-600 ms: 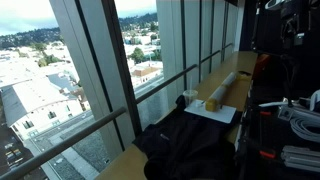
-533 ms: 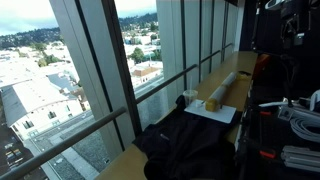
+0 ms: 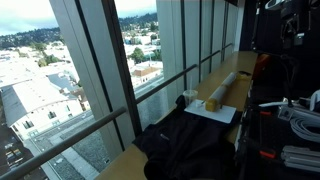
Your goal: Completely zip the fleece jacket up
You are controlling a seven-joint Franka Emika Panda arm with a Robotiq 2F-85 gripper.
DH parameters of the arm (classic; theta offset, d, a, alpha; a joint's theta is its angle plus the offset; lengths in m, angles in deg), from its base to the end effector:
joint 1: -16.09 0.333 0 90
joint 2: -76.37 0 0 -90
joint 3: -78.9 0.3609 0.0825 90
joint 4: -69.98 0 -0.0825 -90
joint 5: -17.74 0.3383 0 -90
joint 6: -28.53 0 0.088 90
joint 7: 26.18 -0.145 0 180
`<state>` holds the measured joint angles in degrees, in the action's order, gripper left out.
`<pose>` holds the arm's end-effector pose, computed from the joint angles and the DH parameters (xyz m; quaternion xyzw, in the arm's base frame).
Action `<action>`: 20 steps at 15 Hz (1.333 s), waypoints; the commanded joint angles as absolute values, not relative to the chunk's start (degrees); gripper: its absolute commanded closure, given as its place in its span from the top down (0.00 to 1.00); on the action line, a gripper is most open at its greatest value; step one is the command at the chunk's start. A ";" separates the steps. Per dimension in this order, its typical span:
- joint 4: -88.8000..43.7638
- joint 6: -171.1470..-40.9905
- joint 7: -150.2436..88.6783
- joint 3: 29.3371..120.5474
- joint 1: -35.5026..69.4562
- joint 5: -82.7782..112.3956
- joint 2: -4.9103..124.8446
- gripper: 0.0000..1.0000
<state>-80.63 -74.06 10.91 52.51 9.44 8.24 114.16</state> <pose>0.2022 -0.1639 0.4339 -0.9848 -0.1207 0.0611 0.1087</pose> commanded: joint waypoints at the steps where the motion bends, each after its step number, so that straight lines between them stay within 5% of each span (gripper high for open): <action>1: -80.56 -74.07 11.73 53.91 7.92 9.10 113.71 1.00; 13: -80.83 -75.16 13.22 53.35 8.63 9.45 112.15 1.00; 20: -84.10 -91.71 15.41 55.70 11.36 12.66 104.50 1.00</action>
<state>-83.60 -84.51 14.26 53.57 10.09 10.19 108.84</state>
